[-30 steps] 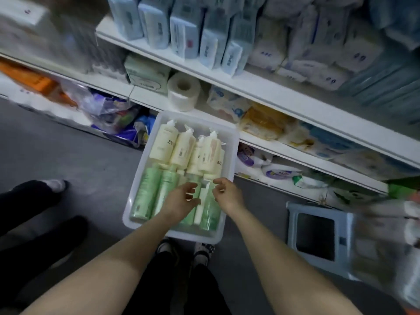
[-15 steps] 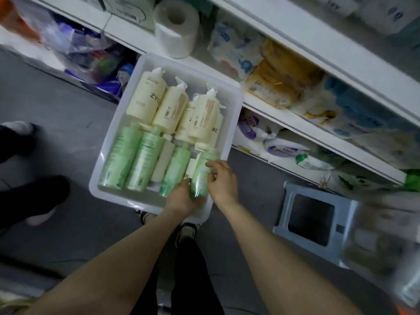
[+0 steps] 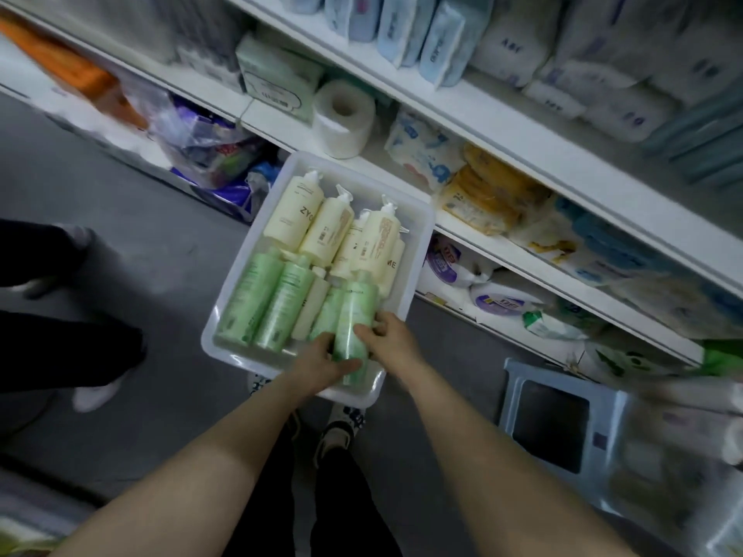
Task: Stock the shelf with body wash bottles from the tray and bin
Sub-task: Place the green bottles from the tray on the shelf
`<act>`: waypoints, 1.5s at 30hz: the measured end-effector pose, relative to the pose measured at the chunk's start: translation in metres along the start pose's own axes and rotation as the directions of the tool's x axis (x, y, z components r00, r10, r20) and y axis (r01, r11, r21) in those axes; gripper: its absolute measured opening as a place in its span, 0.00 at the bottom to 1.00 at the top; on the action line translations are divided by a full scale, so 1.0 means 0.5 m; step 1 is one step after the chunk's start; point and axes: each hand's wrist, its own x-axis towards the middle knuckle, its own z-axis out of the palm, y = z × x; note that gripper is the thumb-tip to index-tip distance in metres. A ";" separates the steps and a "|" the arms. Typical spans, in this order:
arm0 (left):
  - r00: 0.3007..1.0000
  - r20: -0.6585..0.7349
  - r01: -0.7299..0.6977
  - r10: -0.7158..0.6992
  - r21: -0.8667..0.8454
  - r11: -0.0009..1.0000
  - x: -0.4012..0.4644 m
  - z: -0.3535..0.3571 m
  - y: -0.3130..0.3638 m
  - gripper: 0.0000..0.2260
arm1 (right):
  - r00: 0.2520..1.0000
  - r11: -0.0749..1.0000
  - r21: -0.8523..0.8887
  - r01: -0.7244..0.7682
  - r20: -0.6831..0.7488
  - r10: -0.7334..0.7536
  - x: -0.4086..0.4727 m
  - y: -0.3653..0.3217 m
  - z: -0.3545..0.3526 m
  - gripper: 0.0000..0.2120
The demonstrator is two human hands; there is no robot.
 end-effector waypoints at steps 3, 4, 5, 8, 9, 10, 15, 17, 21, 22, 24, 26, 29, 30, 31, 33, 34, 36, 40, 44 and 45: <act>0.999 -0.025 -0.040 0.038 -0.078 0.996 -0.043 -0.041 0.034 0.26 | 0.999 0.999 0.038 0.025 0.019 -0.026 -0.030 -0.047 -0.008 0.23; 0.998 -0.030 -0.053 0.051 -0.089 0.995 -0.056 -0.056 0.047 0.26 | 0.999 0.998 0.054 0.043 0.022 -0.044 -0.041 -0.066 -0.013 0.24; 0.997 -0.032 -0.073 0.071 -0.092 0.993 -0.070 -0.069 0.062 0.26 | 0.998 0.996 0.075 0.056 0.024 -0.057 -0.054 -0.085 -0.018 0.23; 0.989 -0.053 -0.143 0.138 -0.101 0.985 -0.113 -0.111 0.113 0.26 | 0.994 0.985 0.145 0.098 0.038 -0.105 -0.093 -0.146 -0.036 0.21; 0.984 -0.067 -0.172 0.165 -0.098 0.980 -0.126 -0.124 0.130 0.25 | 0.991 0.980 0.157 0.120 0.037 -0.127 -0.106 -0.169 -0.043 0.21; 0.979 -0.081 -0.196 0.189 -0.102 0.975 -0.139 -0.138 0.147 0.25 | 0.988 0.975 0.167 0.144 0.035 -0.152 -0.118 -0.194 -0.049 0.20; 0.932 -0.145 -0.345 0.331 -0.083 0.935 -0.192 -0.210 0.227 0.28 | 0.959 0.943 0.191 0.273 0.018 -0.282 -0.184 -0.309 -0.084 0.21; 0.906 -0.166 -0.404 0.388 -0.075 0.912 -0.214 -0.238 0.265 0.26 | 0.942 0.924 0.194 0.330 -0.012 -0.334 -0.211 -0.352 -0.097 0.22; 0.851 -0.177 -0.512 0.494 -0.077 0.855 -0.242 -0.297 0.340 0.27 | 0.890 0.870 0.188 0.455 -0.080 -0.448 -0.256 -0.439 -0.114 0.28; 0.835 -0.187 -0.536 0.517 -0.066 0.842 -0.247 -0.313 0.357 0.27 | 0.877 0.860 0.175 0.480 -0.096 -0.470 -0.264 -0.459 -0.117 0.29; 0.798 -0.195 -0.587 0.570 -0.043 0.808 -0.259 -0.342 0.392 0.26 | 0.850 0.838 0.145 0.525 -0.124 -0.511 -0.281 -0.498 -0.125 0.31; 0.759 -0.200 -0.637 0.620 -0.027 0.771 -0.271 -0.368 0.430 0.27 | 0.817 0.815 0.096 0.571 -0.157 -0.554 -0.301 -0.542 -0.136 0.36; 0.696 -0.221 -0.700 0.684 0.005 0.714 -0.295 -0.405 0.496 0.25 | 0.749 0.769 -0.045 0.637 -0.199 -0.632 -0.335 -0.614 -0.158 0.37; 0.674 -0.229 -0.720 0.702 0.009 0.694 -0.302 -0.416 0.519 0.25 | 0.722 0.747 -0.074 0.661 -0.207 -0.660 -0.347 -0.638 -0.168 0.35; 0.651 -0.240 -0.738 0.720 0.023 0.675 -0.311 -0.426 0.544 0.25 | 0.697 0.725 -0.098 0.682 -0.214 -0.685 -0.360 -0.663 -0.179 0.35; 0.603 -0.268 -0.770 0.751 0.052 0.636 -0.326 -0.442 0.595 0.26 | 0.649 0.684 -0.146 0.715 -0.226 -0.727 -0.383 -0.713 -0.204 0.35; 0.578 -0.282 -0.786 0.766 0.058 0.615 -0.334 -0.449 0.621 0.26 | 0.624 0.663 -0.173 0.728 -0.234 -0.746 -0.392 -0.738 -0.217 0.35; 0.528 -0.315 -0.818 0.789 0.063 0.572 -0.347 -0.461 0.672 0.26 | 0.579 0.626 -0.206 0.752 -0.249 -0.777 -0.408 -0.786 -0.245 0.34; 0.452 -0.352 -0.863 0.819 0.057 0.501 -0.360 -0.488 0.764 0.24 | 0.494 0.564 -0.280 0.777 -0.285 -0.821 -0.435 -0.872 -0.295 0.33; 0.398 -0.360 -0.892 0.844 0.065 0.448 -0.352 -0.517 0.841 0.25 | 0.420 0.525 -0.324 0.787 -0.343 -0.840 -0.423 -0.947 -0.322 0.38; 0.391 -0.362 -0.895 0.846 0.067 0.441 -0.347 -0.524 0.857 0.25 | 0.410 0.525 -0.325 0.787 -0.359 -0.838 -0.415 -0.962 -0.325 0.40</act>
